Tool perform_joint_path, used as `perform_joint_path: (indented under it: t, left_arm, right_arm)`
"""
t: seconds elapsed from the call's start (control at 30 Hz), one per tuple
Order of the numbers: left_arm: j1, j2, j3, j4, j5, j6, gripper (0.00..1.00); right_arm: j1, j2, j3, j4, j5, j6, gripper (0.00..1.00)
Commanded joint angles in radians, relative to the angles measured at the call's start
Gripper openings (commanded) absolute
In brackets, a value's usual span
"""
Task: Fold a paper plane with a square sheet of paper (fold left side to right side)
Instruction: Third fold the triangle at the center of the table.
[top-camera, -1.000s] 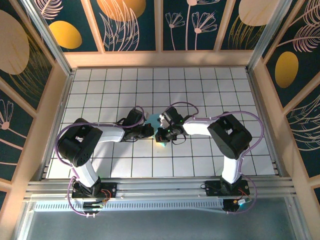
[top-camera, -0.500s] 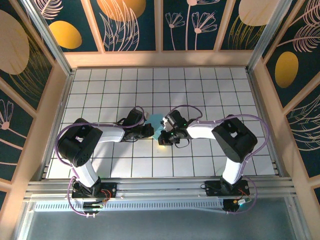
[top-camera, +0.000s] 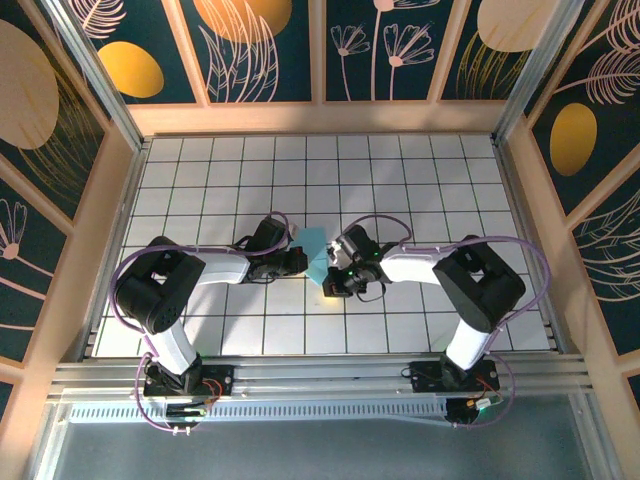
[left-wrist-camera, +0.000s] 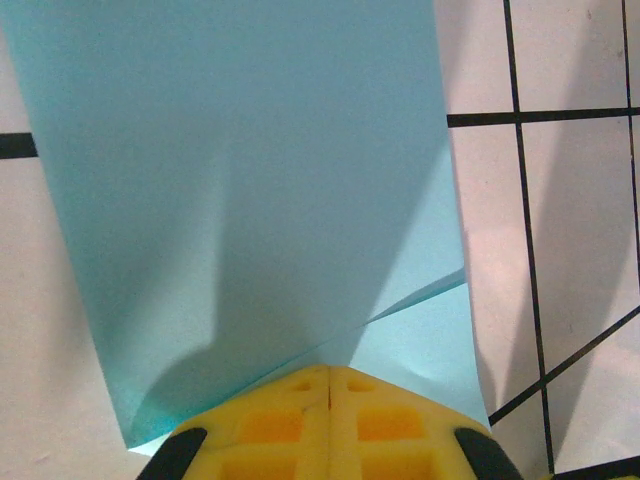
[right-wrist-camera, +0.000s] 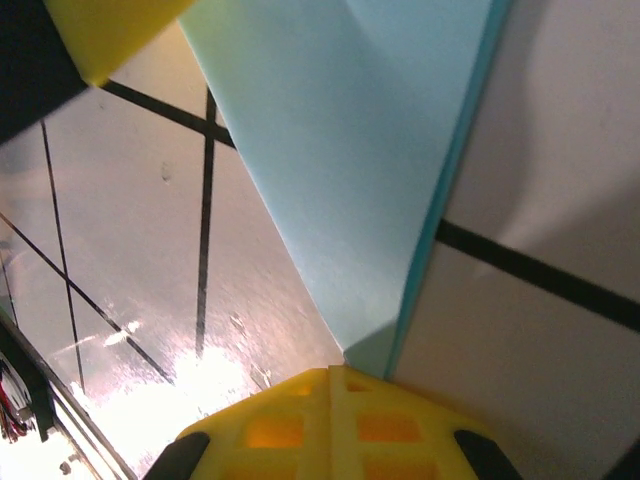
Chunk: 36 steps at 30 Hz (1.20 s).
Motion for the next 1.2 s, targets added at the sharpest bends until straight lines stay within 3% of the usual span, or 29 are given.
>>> perform_joint_path:
  t: [0.0, 0.2, 0.27, 0.4, 0.77, 0.93, 1.07, 1.17]
  left_arm:
    - [0.007, 0.041, -0.004, -0.1, -0.073, 0.022, 0.0]
    - [0.005, 0.051, 0.011, -0.088, -0.04, 0.012, 0.0]
    - [0.001, 0.052, 0.016, -0.086, -0.034, 0.01, 0.0]
    - [-0.007, 0.06, 0.026, -0.058, -0.005, -0.017, 0.0]
    - [-0.016, 0.069, 0.031, 0.116, 0.055, -0.22, 0.0]
    - [-0.014, 0.017, 0.069, 0.084, 0.009, -0.206, 0.08]
    - [0.0, -0.06, 0.09, -0.003, -0.077, -0.174, 0.26]
    - [0.035, -0.1, 0.065, -0.016, -0.083, -0.177, 0.33]
  right_arm:
    - [-0.021, -0.035, -0.035, -0.178, 0.021, -0.006, 0.0]
    - [-0.105, -0.152, -0.001, -0.202, 0.034, -0.075, 0.0]
    - [-0.144, -0.186, 0.011, -0.181, 0.05, -0.098, 0.05]
    - [-0.202, -0.199, 0.009, -0.054, 0.057, -0.119, 0.14]
    - [-0.202, -0.102, -0.063, 0.346, 0.003, -0.195, 0.29]
    - [-0.202, -0.047, -0.063, 0.378, -0.048, -0.23, 0.33]
    - [-0.202, 0.001, -0.045, 0.372, -0.052, -0.239, 0.35]
    - [-0.202, 0.029, -0.037, 0.381, -0.089, -0.241, 0.37]
